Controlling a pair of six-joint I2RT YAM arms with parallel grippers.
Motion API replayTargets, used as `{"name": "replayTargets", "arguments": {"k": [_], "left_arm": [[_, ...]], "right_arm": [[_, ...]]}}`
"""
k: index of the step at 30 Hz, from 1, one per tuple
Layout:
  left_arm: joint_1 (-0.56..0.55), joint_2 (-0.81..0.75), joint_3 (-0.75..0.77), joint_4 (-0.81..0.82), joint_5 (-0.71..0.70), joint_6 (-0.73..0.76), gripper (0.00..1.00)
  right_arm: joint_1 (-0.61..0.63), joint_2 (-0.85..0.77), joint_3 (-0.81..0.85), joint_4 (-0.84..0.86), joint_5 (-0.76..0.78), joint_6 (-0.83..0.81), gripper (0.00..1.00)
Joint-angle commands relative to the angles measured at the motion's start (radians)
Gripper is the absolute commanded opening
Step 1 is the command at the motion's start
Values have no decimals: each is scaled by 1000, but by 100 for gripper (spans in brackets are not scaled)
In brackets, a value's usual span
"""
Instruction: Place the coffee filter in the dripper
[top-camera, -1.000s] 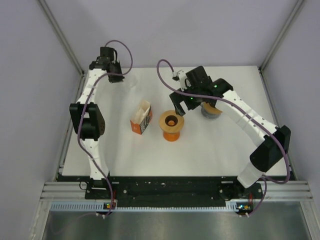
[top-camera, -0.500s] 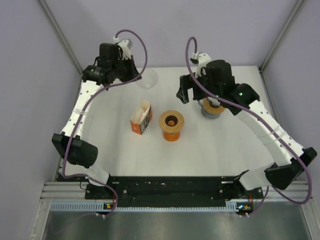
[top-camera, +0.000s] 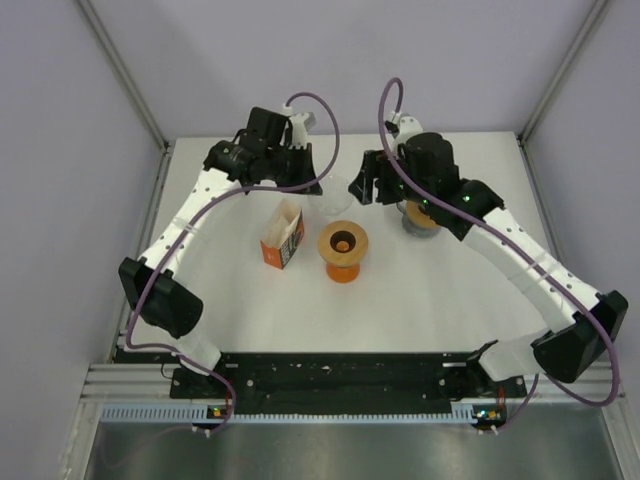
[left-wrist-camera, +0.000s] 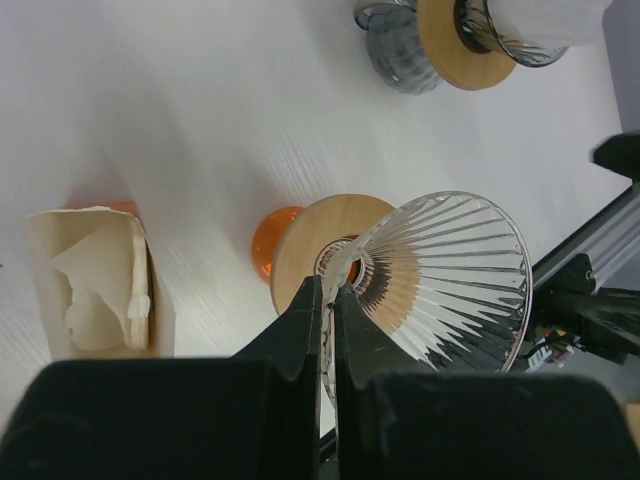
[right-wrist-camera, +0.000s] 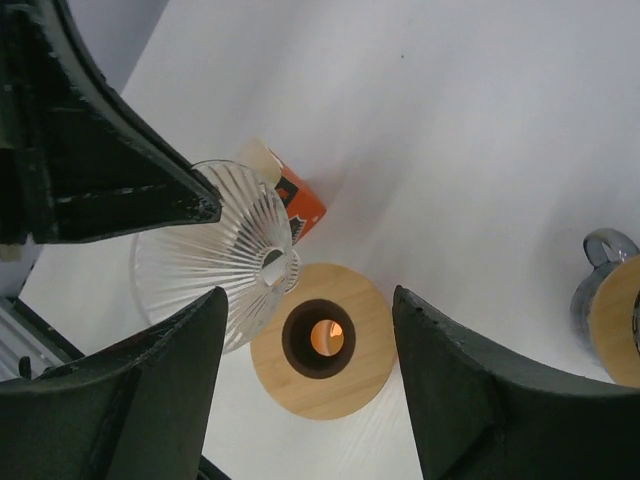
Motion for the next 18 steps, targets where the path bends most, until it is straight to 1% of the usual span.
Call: {"name": "replayTargets", "arguments": {"k": [1,4,5,7,9,12,14,15,17,18], "left_arm": [[-26,5,-6,34,53,-32,0],[-37,14,-20,44,64,-39,0],[-39,19,-20,43,74,-42,0],[-42,25,-22,45,85,-47,0],[-45,23,-26,46,85,-49,0],[-46,19,-41,52,94,-56,0],[-48,13,-57,57,111,-65,0],[-49,13,-63,58,117,-70,0],[-57,8,-77,63,131,-73,0],[-60,9,-81,63,131,-75,0]], "right_arm": [[2,35,-13,38,0,25,65],[3,56,-10,39,-31,24,57],[2,66,-11,36,-37,22,50],[2,76,-13,26,-46,21,38],[2,86,-19,15,-51,20,30],[2,99,-20,-4,-70,19,24],[2,112,-22,-22,-80,16,23],[2,116,-22,-31,-87,14,24],[2,125,-23,-47,-101,10,32],[2,130,-22,-53,-112,8,33]]}}
